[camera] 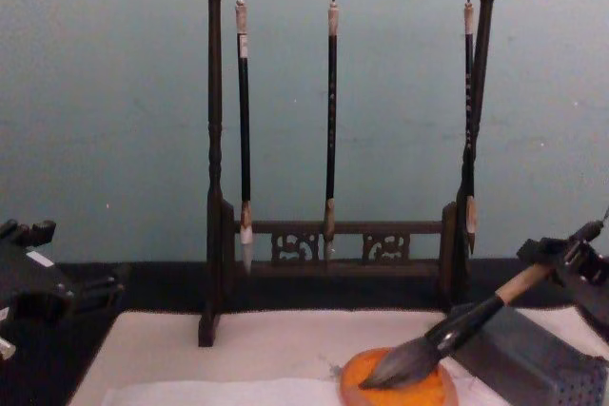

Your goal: Pick up the brush from the inkstone, write on the paper, then place the brush back to its original position.

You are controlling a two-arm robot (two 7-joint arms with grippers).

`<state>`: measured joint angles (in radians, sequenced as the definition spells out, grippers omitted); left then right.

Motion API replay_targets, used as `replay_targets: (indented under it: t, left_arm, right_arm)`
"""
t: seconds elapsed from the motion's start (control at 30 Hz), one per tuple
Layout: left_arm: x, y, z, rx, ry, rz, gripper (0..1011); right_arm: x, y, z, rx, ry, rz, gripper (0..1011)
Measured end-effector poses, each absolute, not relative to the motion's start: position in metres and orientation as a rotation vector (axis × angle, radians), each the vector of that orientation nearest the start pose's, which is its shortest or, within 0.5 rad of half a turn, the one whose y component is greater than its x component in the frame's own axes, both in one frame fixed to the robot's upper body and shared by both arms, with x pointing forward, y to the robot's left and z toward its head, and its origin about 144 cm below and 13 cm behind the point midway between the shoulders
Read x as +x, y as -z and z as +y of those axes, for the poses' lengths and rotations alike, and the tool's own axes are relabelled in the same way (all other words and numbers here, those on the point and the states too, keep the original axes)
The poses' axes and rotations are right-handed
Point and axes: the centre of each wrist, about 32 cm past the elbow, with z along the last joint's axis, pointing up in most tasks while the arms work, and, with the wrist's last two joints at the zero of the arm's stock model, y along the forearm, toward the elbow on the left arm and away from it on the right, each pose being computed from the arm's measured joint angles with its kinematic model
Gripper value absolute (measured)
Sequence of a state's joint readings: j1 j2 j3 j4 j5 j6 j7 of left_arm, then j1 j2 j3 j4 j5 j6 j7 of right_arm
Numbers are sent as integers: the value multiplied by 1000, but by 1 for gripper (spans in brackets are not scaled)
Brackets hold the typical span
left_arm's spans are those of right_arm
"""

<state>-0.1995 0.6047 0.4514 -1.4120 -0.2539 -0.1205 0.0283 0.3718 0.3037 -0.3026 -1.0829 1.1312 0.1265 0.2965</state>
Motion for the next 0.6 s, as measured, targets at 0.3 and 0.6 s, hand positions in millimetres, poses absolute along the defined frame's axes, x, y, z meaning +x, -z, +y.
replay_targets:
  t: [0.3, 0.6]
  left_arm:
    - [489, -1140, 310, 304, -1248, -285, 1001]
    - [489, -1140, 310, 304, -1248, -285, 1001]
  right_arm:
    - [550, -1118, -279, 404, 1117, 744, 181]
    - [550, -1118, -279, 404, 1117, 744, 181]
